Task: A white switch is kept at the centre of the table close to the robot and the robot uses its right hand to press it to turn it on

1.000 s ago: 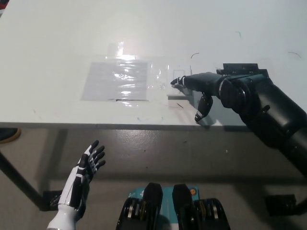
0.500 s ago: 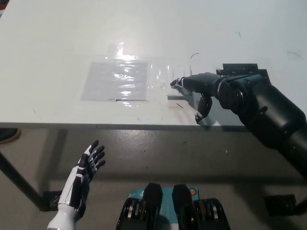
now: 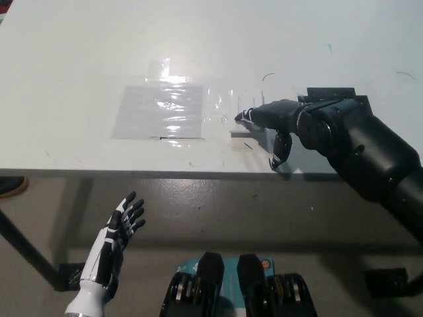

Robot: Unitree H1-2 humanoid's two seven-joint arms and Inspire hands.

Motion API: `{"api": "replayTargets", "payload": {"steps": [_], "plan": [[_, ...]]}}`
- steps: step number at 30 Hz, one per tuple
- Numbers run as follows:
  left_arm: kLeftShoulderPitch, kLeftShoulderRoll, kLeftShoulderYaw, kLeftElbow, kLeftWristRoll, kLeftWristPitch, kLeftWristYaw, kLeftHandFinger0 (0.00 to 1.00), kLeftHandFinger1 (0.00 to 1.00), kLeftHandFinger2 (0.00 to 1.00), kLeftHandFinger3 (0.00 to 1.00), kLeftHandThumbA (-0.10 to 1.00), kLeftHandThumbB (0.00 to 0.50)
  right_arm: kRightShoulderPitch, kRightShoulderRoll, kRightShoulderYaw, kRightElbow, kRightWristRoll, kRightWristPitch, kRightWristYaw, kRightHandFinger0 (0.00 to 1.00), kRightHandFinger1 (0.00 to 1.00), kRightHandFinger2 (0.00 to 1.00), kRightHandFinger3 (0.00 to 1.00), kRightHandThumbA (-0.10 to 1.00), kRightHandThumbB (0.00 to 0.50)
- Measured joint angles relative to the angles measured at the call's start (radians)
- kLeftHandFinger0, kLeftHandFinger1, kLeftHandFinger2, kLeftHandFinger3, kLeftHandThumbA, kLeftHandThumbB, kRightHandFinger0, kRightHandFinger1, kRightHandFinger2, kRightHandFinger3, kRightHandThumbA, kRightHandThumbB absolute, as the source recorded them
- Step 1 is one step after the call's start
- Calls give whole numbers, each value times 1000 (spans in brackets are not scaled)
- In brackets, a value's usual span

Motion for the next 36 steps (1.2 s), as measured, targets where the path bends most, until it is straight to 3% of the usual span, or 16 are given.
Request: {"api": "replayTargets", "payload": {"steps": [6,9,12,16,21,23,24,30,32,33,36], "plan": [[0,1,1,-5,0,0,0,1000,1000,1000,1000,1000,54,-19,-20,-166,-113,68,2,30,1000,1000,1000,1000,1000,266],[0,1,1,-5,0,0,0,1000,1000,1000,1000,1000,70,-49,-55,-261,-195,118,16,52,1000,1000,1000,1000,1000,319],[0,1,2,-5,-2,0,0,1000,1000,1000,1000,1000,45,-73,-98,-356,-290,174,30,75,1000,1000,1000,1000,1000,328],[0,1,3,-2,-3,0,0,1000,1000,1000,1000,990,31,-62,-172,-444,-465,238,57,107,1000,1000,1000,1000,1000,270],[0,1,3,5,-3,0,0,1000,1000,1000,1000,1000,33,49,-220,-518,-658,300,92,122,1000,1000,1000,1000,1000,266],[0,1,3,6,-3,0,0,1000,1000,1000,1000,1000,29,100,-226,-545,-713,322,105,123,1000,1000,1000,1000,1000,292],[0,1,3,8,-3,0,0,1000,1000,1000,1000,1000,27,157,-226,-574,-776,348,120,124,1000,1000,1000,1000,1000,263],[0,1,3,13,-3,1,0,1000,1000,1000,1000,1000,31,459,-196,-707,-1008,457,143,113,1000,1000,1000,1000,1000,197],[1,0,3,12,-3,1,0,1000,1000,1000,1000,1000,31,579,-155,-745,-1048,493,142,101,1000,1000,1000,1000,966,201],[1,0,2,12,-3,1,0,1000,1000,1000,1000,1000,23,642,-125,-764,-1058,516,139,92,1000,1000,1000,1000,925,167],[1,0,1,12,-3,1,0,1000,1000,1000,1000,1000,33,799,-16,-813,-1055,570,123,59,1000,1000,1000,1000,890,136]]}}
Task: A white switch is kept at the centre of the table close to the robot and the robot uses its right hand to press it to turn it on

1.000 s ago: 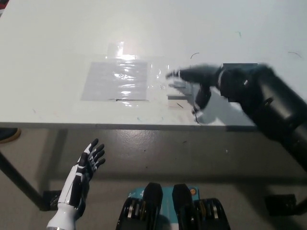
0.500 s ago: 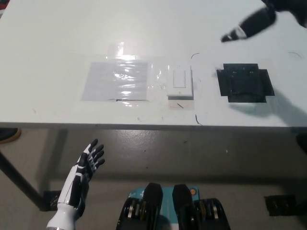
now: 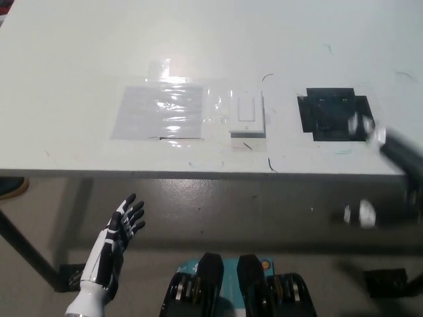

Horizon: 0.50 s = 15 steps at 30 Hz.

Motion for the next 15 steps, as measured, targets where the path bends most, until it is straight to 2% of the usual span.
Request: {"api": "replayTargets", "payload": {"steps": [2,4,5,6,7,9,13,15], "plan": [[0,0,0,0,0,0,0,1000,1000,1000,1000,1000,31,68,77,-27,24,28,-18,-24,1000,1000,1000,1000,853,100],[-3,0,0,0,0,0,0,1000,1000,1000,1000,1000,31,134,198,-57,90,56,-50,-69,1000,1000,1000,1000,859,80],[-4,0,0,0,0,0,0,1000,1000,1000,1000,1000,28,150,243,-69,127,67,-67,-90,1000,1000,1000,1000,888,95],[-4,0,0,0,0,0,0,1000,1000,1000,1000,1000,18,161,273,-76,151,72,-76,-102,1000,1000,1000,1000,798,32],[-4,0,0,0,0,0,0,1000,1000,1000,1000,1000,18,171,317,-86,192,78,-93,-119,1000,1000,1000,1000,904,79],[-2,0,0,0,0,0,0,1000,1000,1000,1000,1000,21,191,396,-98,272,88,-128,-158,1000,1000,1000,1000,886,69],[0,1,0,0,0,0,0,1000,1000,1000,1000,1000,60,203,466,-110,399,97,-191,-211,1000,1000,1000,1000,782,36],[0,1,0,0,0,0,0,1000,1000,1000,1000,1000,61,203,478,-119,449,102,-220,-233,1000,1000,1000,1000,758,18]]}}
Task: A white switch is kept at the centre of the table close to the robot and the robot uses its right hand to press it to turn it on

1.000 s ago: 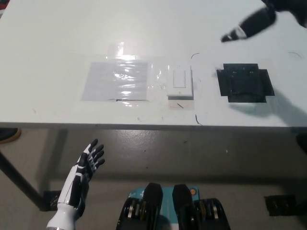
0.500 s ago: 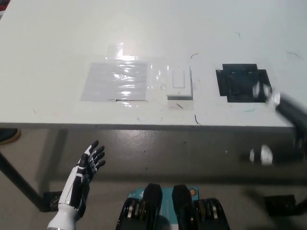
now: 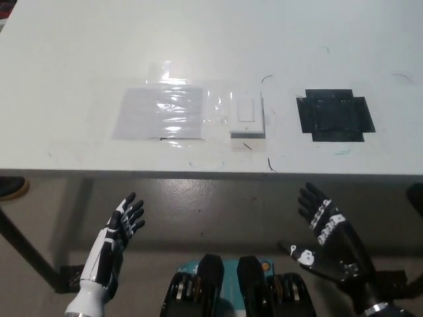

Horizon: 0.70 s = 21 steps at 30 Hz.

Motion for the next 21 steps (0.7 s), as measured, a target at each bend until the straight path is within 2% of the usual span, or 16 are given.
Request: {"api": "replayTargets", "payload": {"steps": [6,7,13,17,21], "plan": [[1,0,-1,-1,-1,0,0,1000,1000,1000,1000,1000,78,16,3,-18,87,11,-90,-63,1000,1000,1000,1000,724,33],[5,0,-2,-5,-2,0,0,1000,1000,1000,1000,1000,64,24,4,-18,87,14,-108,-73,1000,1000,1000,1000,726,26],[31,0,-5,-21,-7,-1,-1,1000,1000,1000,1000,1000,71,58,1,-13,87,34,-179,-118,1000,1000,1000,1000,689,3],[36,3,-12,-27,-8,-1,-2,1000,1000,1000,1000,1000,58,65,-3,-4,87,41,-213,-141,1000,1000,1000,1000,691,14],[45,7,-15,-27,-9,-1,-7,1000,1000,1000,1000,1000,79,75,-10,11,90,48,-238,-157,1000,1000,1000,1000,689,31]]}}
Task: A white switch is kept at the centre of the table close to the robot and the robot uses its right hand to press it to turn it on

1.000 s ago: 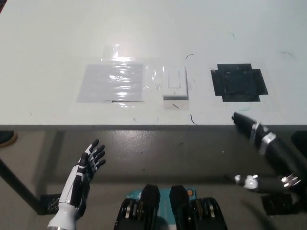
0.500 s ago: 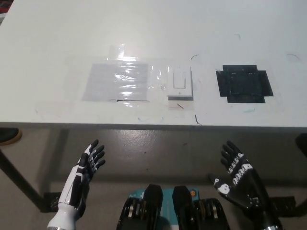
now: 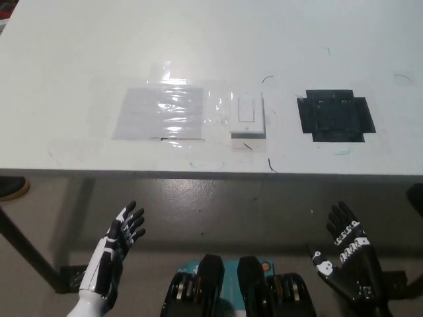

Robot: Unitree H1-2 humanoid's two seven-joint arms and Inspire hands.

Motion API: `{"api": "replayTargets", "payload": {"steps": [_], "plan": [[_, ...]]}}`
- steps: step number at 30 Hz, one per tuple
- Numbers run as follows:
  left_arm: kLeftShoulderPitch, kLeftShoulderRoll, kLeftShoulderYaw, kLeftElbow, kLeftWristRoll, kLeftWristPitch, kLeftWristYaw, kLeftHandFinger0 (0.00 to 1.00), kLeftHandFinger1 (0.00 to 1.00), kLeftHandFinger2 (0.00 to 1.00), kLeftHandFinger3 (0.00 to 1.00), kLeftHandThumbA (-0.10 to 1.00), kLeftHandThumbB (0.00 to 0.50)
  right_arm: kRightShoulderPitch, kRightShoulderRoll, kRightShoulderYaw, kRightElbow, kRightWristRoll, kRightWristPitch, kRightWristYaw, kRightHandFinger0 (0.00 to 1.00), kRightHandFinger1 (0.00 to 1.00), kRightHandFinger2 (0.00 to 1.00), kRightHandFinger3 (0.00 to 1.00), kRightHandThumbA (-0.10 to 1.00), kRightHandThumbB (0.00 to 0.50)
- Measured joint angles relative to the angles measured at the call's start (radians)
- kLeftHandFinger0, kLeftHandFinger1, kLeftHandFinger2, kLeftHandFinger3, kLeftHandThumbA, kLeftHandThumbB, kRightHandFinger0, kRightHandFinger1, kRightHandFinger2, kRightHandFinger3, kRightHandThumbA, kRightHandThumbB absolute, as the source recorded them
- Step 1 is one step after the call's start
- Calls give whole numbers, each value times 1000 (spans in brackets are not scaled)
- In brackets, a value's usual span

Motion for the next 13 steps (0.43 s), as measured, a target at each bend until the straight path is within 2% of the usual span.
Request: {"api": "replayTargets", "payload": {"steps": [4,13], "plan": [[5,2,-3,0,0,0,-8,1000,1000,1000,1000,1000,75,1,-17,22,1,3,-18,-17,1000,1000,1000,1000,689,20],[6,2,-4,0,-2,-1,-14,1000,1000,1000,1000,1000,81,1,-29,51,1,3,-43,-50,1000,1000,1000,1000,685,33]]}}
